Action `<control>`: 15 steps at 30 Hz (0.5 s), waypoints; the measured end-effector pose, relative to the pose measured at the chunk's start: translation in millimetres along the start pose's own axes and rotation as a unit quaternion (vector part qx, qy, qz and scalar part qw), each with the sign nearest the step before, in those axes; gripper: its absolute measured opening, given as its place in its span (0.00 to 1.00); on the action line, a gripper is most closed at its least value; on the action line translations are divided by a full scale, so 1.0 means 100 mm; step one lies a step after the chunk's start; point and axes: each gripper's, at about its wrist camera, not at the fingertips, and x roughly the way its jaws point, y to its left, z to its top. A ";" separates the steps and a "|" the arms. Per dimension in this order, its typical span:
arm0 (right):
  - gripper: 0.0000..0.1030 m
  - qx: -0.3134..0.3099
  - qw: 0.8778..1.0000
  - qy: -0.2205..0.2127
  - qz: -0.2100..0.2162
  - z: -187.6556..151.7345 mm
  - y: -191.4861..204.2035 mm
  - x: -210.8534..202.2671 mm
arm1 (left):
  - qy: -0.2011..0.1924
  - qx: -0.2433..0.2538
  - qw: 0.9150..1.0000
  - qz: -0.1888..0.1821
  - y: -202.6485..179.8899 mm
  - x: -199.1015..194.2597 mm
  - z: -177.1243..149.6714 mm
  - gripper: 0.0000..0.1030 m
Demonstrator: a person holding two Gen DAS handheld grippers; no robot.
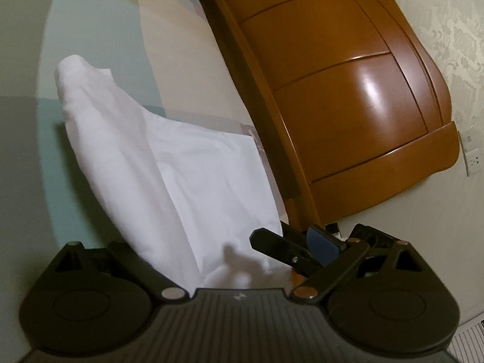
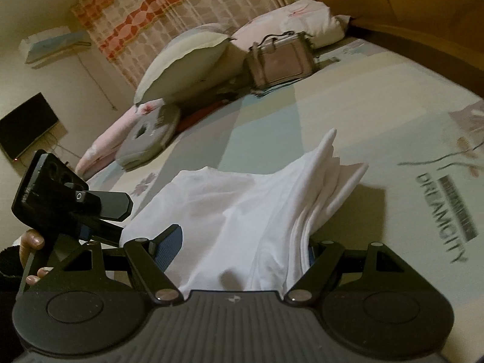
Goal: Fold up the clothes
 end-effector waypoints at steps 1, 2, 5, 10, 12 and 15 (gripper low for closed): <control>0.79 0.000 1.000 -0.001 -0.004 0.03 -0.05 -0.01 | 0.003 0.002 1.000 0.000 -0.01 0.05 0.03 0.93; 0.79 0.002 1.000 -0.003 -0.008 0.06 -0.10 -0.01 | 0.006 0.005 1.000 0.000 -0.03 0.11 0.07 0.93; 0.79 0.004 1.000 -0.008 -0.021 0.16 -0.24 -0.03 | 0.011 0.012 1.000 -0.004 -0.06 0.23 0.15 0.93; 0.79 0.007 0.999 -0.017 -0.041 0.35 -0.51 -0.06 | 0.012 0.017 1.000 -0.016 -0.11 0.50 0.28 0.93; 0.79 0.009 0.998 -0.022 -0.050 0.43 -0.63 -0.08 | 0.013 0.019 1.000 -0.021 -0.13 0.61 0.33 0.93; 0.79 0.012 0.997 -0.033 -0.068 0.56 -0.80 -0.09 | 0.014 0.022 0.999 -0.028 -0.16 0.77 0.40 0.93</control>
